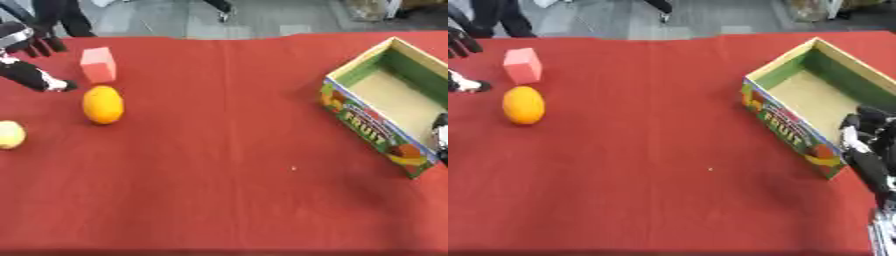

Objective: Pick up the objects with one hand, pass them to the other hand, and then place them into the box on the other side of the table.

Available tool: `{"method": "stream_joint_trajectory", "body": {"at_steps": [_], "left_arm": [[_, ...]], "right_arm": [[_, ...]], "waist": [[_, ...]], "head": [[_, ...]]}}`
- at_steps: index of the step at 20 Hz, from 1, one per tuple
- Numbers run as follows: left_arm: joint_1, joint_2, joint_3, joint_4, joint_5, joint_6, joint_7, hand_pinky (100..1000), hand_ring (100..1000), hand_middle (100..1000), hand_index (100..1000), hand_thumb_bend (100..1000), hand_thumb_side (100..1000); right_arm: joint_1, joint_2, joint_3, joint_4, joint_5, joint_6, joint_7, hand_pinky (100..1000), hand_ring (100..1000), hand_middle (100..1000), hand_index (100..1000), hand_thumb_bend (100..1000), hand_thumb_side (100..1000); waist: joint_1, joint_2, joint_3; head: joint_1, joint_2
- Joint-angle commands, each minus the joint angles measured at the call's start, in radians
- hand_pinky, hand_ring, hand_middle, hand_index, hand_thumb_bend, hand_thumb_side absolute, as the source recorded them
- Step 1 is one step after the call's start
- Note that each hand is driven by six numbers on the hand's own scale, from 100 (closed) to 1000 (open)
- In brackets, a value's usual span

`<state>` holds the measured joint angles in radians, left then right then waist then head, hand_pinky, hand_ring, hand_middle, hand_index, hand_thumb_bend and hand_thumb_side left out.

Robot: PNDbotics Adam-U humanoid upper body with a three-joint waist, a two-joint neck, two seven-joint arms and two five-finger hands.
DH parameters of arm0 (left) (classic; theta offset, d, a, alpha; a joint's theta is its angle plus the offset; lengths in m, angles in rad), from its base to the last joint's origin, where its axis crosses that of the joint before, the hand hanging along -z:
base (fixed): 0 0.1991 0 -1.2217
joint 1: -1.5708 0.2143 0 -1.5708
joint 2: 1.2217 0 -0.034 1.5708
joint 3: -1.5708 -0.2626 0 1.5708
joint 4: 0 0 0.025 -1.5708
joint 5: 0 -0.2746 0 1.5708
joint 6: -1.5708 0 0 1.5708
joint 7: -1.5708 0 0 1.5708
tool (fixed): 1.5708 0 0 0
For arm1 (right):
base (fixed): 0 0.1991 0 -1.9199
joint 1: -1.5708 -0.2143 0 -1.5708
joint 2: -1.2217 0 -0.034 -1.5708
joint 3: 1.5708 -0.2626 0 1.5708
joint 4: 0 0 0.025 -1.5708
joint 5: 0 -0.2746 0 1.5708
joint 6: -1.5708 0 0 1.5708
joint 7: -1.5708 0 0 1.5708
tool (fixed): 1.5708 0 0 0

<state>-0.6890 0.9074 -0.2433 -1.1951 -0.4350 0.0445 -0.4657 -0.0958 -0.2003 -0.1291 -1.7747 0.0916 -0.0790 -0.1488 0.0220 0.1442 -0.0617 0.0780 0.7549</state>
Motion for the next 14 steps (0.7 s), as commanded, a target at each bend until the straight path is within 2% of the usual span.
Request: {"method": "stream_joint_trajectory", "body": {"at_steps": [1,7,14], "left_arm": [[-0.025,0.019,0.046,0.020,-0.058,-0.048,-0.052,772,735,719,779,552,259],[-0.034,-0.052,0.085,0.055,-0.160,-0.123,-0.095,789,736,723,777,526,309],[-0.055,-0.121,0.092,0.103,-0.271,-0.198,-0.167,799,748,742,790,546,351]], "right_arm": [[-0.006,-0.010,-0.002,-0.010,-0.005,-0.001,0.003,642,678,625,728,162,344],[-0.005,-0.008,-0.003,-0.010,-0.005,-0.001,0.001,642,678,625,728,162,344],[-0.005,-0.007,-0.004,-0.009,-0.005,-0.001,0.001,642,678,625,728,163,345]], "waist": [[-0.011,-0.022,0.002],[-0.013,-0.023,0.004],[-0.015,-0.024,0.004]], "head": [[0.000,-0.003],[-0.001,-0.002],[-0.001,-0.003]]}}
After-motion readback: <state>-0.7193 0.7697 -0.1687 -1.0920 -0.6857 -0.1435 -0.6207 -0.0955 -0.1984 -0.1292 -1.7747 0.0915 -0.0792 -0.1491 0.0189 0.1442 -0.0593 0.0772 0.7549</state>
